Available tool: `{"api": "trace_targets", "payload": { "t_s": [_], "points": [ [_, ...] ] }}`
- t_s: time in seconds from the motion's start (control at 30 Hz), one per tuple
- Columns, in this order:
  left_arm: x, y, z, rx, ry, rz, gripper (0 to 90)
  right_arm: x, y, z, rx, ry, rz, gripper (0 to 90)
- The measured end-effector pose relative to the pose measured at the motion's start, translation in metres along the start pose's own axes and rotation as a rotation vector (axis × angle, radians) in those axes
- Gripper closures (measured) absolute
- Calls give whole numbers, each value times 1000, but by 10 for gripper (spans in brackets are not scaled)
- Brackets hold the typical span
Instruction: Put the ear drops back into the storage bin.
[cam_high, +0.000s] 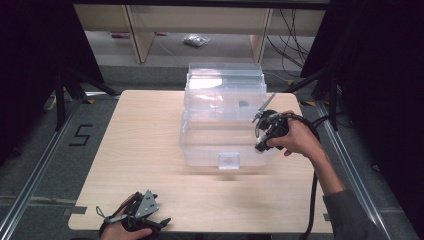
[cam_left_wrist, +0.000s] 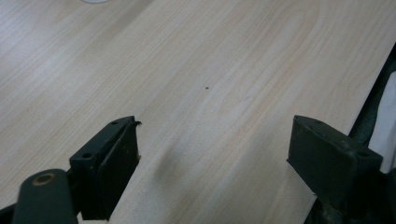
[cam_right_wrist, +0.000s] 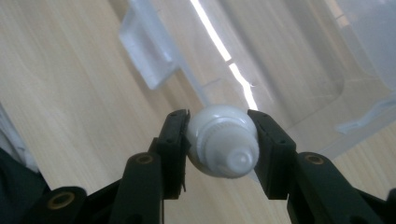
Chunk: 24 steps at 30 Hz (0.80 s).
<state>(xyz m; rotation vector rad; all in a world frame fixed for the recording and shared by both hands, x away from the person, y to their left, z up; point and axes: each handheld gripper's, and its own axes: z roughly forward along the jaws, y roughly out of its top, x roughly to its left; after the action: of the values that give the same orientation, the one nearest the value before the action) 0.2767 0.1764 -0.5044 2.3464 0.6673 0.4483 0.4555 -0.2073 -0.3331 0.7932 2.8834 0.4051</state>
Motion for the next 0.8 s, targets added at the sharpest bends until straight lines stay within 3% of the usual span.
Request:
{"api": "trace_targets", "payload": {
  "t_s": [0.07,0.1,0.13,0.2,0.33,0.8],
  "points": [
    [0,0,0,1,-4,3,157,-4,0,0,3,-8,21,601],
    [-2,-1,0,-6,-14,-28,157,-9,1,2,11,-11,32,601],
    [1,0,-2,16,-15,17,157,-9,1,2,11,-11,32,601],
    [0,0,0,2,0,2,157,-14,2,5,16,-12,46,601],
    [1,0,-1,11,-15,14,157,-23,3,13,40,-16,84,602],
    [0,-1,0,2,-5,2,157,-50,9,48,99,-13,130,601]
  ]
}}
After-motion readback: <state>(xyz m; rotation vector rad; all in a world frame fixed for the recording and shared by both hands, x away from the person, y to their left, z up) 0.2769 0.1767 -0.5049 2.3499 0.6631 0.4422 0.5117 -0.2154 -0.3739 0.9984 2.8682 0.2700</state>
